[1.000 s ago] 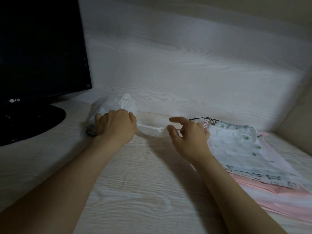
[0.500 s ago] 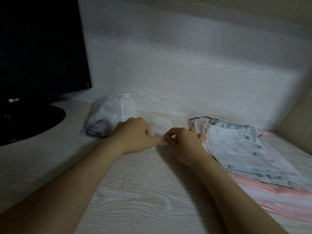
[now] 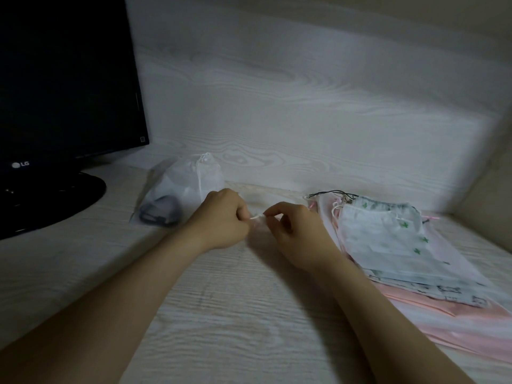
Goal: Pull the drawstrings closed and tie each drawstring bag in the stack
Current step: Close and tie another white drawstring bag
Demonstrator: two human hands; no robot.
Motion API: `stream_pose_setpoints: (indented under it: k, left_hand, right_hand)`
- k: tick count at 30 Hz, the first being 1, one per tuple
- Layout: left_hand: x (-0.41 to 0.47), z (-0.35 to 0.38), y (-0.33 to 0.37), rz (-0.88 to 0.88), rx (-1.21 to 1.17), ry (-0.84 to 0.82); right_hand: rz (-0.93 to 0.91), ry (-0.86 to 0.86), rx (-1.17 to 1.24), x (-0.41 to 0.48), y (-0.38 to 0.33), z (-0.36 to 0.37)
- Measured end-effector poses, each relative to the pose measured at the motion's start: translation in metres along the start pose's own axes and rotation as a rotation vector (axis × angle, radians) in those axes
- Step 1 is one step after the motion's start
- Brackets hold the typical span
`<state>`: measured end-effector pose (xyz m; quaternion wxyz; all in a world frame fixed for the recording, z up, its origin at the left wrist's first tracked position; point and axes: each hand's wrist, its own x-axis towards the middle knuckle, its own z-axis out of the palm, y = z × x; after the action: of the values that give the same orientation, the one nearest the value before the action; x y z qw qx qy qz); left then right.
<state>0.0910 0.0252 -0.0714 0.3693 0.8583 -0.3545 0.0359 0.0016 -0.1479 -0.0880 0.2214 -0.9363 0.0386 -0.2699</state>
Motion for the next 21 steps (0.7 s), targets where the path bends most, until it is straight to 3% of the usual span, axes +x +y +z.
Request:
stream_pose_setpoints:
  k: [3,7,11,17,21]
  left_hand:
    - [0.0,-0.001,0.001,-0.034,-0.082,0.049]
    - [0.002,-0.003,0.001,-0.12,-0.327,-0.097]
    - [-0.001,-0.006,0.011,-0.196,-0.306,-0.223]
    - [-0.001,-0.009,0.011,-0.256,-0.346,-0.195]
    - [-0.003,-0.01,0.014,-0.306,-0.456,-0.22]
  right_hand:
    - [-0.044,0.07,0.029,0.001,-0.001,-0.004]
    - [-0.066,0.129,0.012,0.001,-0.005,-0.008]
    - [-0.051,0.136,0.008,0.001,-0.004,-0.007]
    - [-0.005,0.141,0.035,0.001,-0.006,-0.006]
    - [0.113,0.103,0.183,0.0,-0.009,-0.008]
